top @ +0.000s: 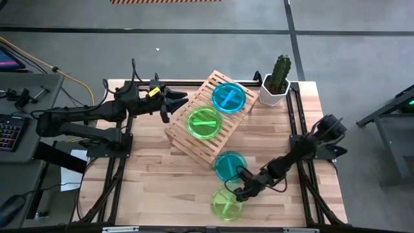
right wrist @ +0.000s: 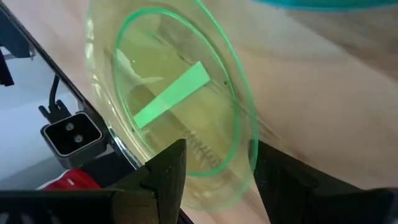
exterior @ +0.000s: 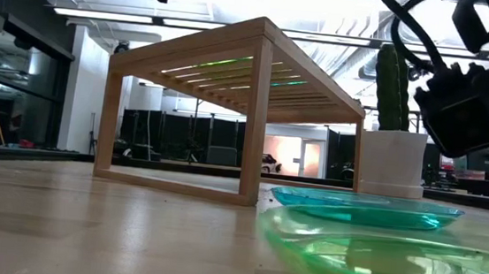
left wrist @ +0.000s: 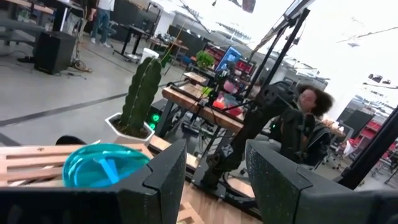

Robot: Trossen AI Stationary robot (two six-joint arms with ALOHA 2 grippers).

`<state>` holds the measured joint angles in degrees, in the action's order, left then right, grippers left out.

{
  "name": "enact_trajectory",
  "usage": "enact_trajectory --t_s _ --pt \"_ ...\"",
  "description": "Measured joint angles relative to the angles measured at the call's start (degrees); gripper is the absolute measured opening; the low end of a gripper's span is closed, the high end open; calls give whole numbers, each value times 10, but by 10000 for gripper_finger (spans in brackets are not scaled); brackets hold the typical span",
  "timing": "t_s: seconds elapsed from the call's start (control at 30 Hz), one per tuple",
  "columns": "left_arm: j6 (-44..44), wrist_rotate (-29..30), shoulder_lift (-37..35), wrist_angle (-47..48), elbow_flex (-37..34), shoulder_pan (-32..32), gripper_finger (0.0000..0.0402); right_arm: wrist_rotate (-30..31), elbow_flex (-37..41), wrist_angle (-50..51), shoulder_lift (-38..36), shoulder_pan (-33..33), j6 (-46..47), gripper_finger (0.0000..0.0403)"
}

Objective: Place and stack plates onto a shelf
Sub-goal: Stack the green plate on top of the green plate on the shelf

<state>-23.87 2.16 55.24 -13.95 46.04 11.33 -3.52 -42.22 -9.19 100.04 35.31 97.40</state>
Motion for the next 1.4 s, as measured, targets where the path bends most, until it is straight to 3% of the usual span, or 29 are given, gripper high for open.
enact_trajectory --t_s 0.17,0.33,0.4,0.53,0.87,1.17,1.4 --pt "0 1 1 8 0 0 157 4 -22 30 17 0 -8 151" --pt "9 2 1 8 0 0 157 9 -22 55 14 0 -27 34" --pt "19 2 1 7 0 0 157 15 -21 69 4 0 -39 12" --pt "33 2 -2 -9 0 4 157 21 -18 115 -47 0 -66 3" --pt "30 2 -2 -30 0 34 157 33 -20 293 -267 0 -159 0" --pt "30 8 -2 -31 0 41 157 99 -20 450 -435 0 -170 0" --pt "30 36 -2 -31 0 41 157 116 -20 469 -534 0 -223 0"
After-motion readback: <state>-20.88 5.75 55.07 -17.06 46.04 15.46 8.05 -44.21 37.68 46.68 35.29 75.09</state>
